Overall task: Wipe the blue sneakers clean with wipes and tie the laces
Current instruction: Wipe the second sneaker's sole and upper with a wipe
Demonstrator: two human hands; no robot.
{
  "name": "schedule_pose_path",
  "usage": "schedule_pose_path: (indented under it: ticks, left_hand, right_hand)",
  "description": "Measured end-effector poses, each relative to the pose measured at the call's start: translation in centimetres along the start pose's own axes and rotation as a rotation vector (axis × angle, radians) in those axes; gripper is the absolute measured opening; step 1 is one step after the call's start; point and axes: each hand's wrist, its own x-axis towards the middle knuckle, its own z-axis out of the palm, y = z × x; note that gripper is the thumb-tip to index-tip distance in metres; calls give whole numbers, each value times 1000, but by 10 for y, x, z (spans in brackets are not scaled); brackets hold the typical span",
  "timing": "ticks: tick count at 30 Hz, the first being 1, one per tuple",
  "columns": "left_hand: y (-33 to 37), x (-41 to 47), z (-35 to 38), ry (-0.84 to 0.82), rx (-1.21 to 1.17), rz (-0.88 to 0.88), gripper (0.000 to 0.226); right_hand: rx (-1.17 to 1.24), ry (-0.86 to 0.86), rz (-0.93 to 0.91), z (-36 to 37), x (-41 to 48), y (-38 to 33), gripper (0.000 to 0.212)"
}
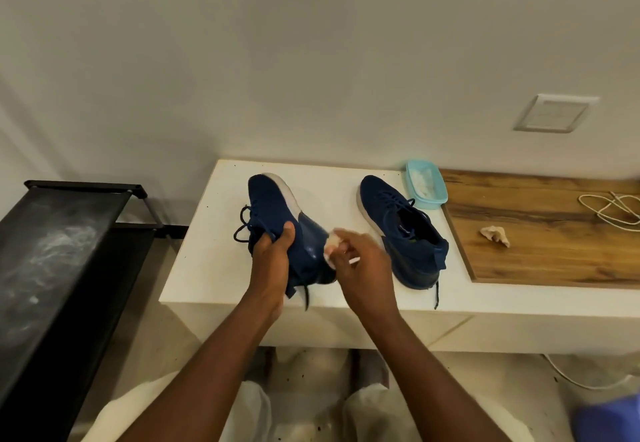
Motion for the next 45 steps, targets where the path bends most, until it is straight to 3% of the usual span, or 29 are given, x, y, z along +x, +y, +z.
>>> schedule_pose_path:
  ticks: [3,6,9,13,19,24,26,31,33,36,38,42,45]
  left_hand:
    - [6,-3,6,-6,-166,-66,36]
    - [19,-6,2,-10,-341,-153,38]
    - [36,-9,-2,-39,-502,-221,38]
    - [45,-12,0,-119,-564,-189,41]
    - [57,-20,-9,-268,-527,-89,30]
    - [71,-22,-8,-283,-546,-64,39]
    - [70,-25,-3,-309,-550,-64,42]
    - [64,-34,7,-340,-382,-20,42]
    - [61,-34,10,-352,-377,15,28]
    - [63,-34,15,-326,-406,43,43]
    - [62,-35,15,-341,-437,34,46]
    - [60,-32,8,-318,-463,-77,51]
    - [63,-32,12,-324,-502,-25,48]
  right_hand:
    - [-135,60,-106,1,4,-22,30]
    - [-296,10,-396,13,-21,-41,25]
    - [-253,84,-503,9,-11,-33,31]
    - [-103,246,-392,2,4,-37,24]
    - [-33,120,-506,6,-18,-41,22]
    - [98,339,-293,-16,9,-45,16]
    - [123,347,-303,-19,11,-54,16]
    - [-6,170,-562,-6,-9,-63,13]
    - [-62,234,-521,-13,2,-56,12]
    - [-27,390,-356,-33,23,-47,12]
    - [-54,342,-378,-32,20,-53,12]
    - [-188,72,-587,-10,-12,-72,22]
    - [-237,185,-536,-20,6,-63,16]
